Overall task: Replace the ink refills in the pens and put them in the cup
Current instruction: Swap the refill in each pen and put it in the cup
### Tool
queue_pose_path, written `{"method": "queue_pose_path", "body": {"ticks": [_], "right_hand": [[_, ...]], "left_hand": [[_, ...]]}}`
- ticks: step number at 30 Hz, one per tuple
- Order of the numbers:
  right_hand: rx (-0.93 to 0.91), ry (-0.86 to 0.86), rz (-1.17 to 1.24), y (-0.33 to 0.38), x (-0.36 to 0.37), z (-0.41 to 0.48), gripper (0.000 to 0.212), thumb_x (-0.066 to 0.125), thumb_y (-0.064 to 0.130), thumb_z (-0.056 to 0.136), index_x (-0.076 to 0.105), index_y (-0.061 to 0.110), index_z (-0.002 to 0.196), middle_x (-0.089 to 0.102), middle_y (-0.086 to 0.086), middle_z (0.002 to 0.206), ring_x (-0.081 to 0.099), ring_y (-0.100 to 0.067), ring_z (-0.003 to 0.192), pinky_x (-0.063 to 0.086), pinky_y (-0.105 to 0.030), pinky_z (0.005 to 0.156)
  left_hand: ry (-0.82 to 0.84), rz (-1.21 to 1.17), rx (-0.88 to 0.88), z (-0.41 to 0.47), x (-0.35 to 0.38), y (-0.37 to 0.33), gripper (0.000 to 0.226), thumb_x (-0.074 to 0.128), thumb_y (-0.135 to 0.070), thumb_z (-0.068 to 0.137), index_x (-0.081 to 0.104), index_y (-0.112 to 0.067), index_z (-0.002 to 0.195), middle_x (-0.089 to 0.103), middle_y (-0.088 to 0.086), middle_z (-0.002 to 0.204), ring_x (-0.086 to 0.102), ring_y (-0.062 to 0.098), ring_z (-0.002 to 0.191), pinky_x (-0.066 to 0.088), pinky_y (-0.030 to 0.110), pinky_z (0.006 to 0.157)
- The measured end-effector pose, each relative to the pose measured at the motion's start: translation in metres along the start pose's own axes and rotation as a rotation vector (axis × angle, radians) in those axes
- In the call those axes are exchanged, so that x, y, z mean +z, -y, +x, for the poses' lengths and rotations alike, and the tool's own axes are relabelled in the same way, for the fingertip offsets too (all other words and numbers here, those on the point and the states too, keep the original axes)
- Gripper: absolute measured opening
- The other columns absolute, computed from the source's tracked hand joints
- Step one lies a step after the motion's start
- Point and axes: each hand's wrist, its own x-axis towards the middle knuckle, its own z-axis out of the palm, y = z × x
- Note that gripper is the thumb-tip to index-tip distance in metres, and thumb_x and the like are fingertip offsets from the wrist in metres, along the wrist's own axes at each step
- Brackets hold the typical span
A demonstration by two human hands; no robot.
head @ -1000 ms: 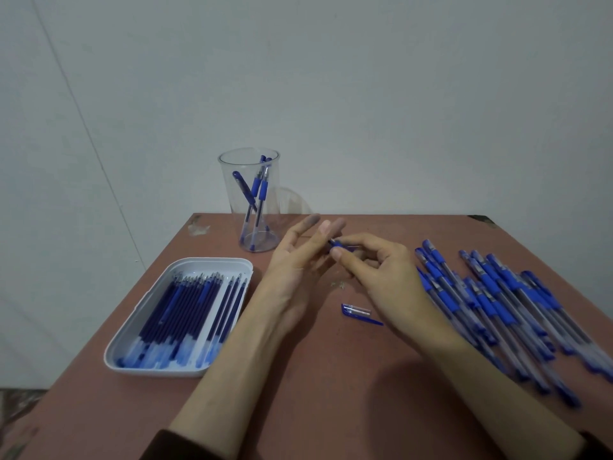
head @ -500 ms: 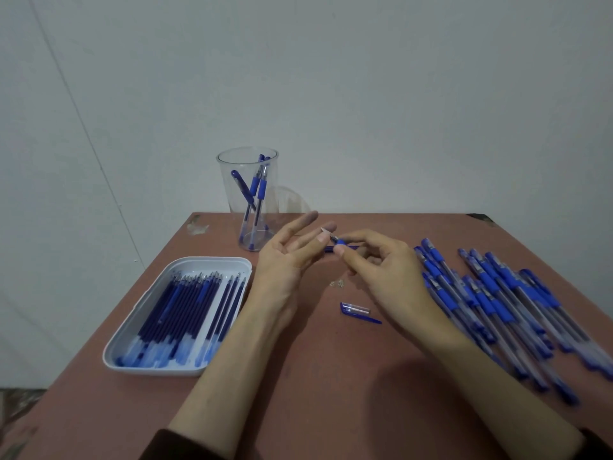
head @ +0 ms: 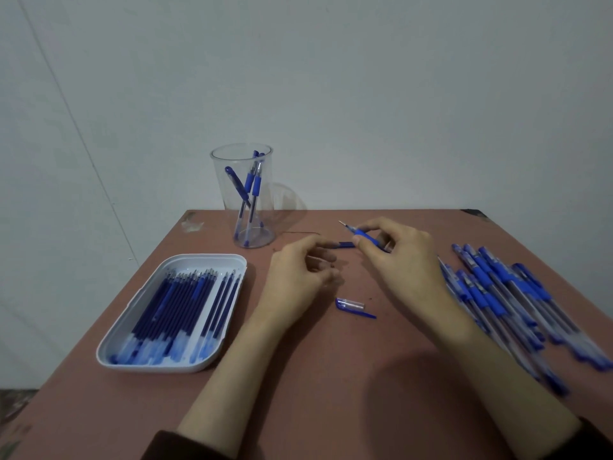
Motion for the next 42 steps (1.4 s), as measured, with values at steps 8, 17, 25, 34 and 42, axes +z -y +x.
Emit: {"method": "queue_pose_path", "body": {"ticks": [8,17,25,34,42], "right_hand": [[0.013,0.012,-0.017,0.003,-0.001,0.000,0.011,0.066,0.032,0.086,0.071,0.025,0.093,0.060,-0.007,0.063,0.056,-0.023,0.063,0.050,-0.039,0.061],[0.027,0.044,-0.029,0.005,-0.001,-0.001,0.012,0.066,0.032,0.086,0.071,0.025,0.094,0.060,-0.006,0.062,0.056,-0.022,0.061,0.043,-0.031,0.055],[0.016,0.044,-0.018,0.004,0.000,-0.002,0.012,0.066,0.030,0.086,0.072,0.024,0.094,0.059,-0.006,0.060,0.050,-0.018,0.056,0.041,-0.031,0.055],[0.012,0.126,0.180,0.008,0.002,-0.004,0.009,0.067,0.023,0.086,0.072,0.028,0.091,0.052,0.008,0.057,0.045,-0.002,0.051,0.033,-0.011,0.051],[-0.040,0.186,0.168,0.010,0.003,-0.006,0.013,0.067,0.022,0.086,0.069,0.033,0.091,0.055,0.011,0.062,0.050,-0.001,0.058,0.037,-0.012,0.055]], "left_hand": [[0.201,0.206,0.036,-0.003,0.001,0.003,0.056,0.066,0.007,0.076,0.057,-0.026,0.121,0.063,-0.003,0.094,0.064,0.002,0.073,0.045,0.003,0.067],[0.192,0.164,0.044,-0.003,0.000,0.003,0.061,0.068,0.007,0.074,0.055,-0.027,0.122,0.066,-0.004,0.088,0.065,0.003,0.073,0.049,0.008,0.071],[0.189,0.109,0.026,-0.002,0.000,0.006,0.060,0.072,0.007,0.072,0.057,-0.025,0.121,0.069,-0.001,0.087,0.067,0.004,0.073,0.050,0.009,0.071],[0.015,-0.297,-0.118,0.002,-0.002,0.000,0.013,0.069,-0.017,0.085,0.073,-0.021,0.096,0.073,-0.002,0.091,0.064,0.000,0.077,0.050,0.014,0.067],[-0.085,-0.714,-0.284,0.004,-0.008,-0.005,0.008,0.063,-0.018,0.088,0.071,-0.017,0.089,0.068,0.008,0.097,0.062,0.012,0.083,0.048,0.020,0.070]]}}
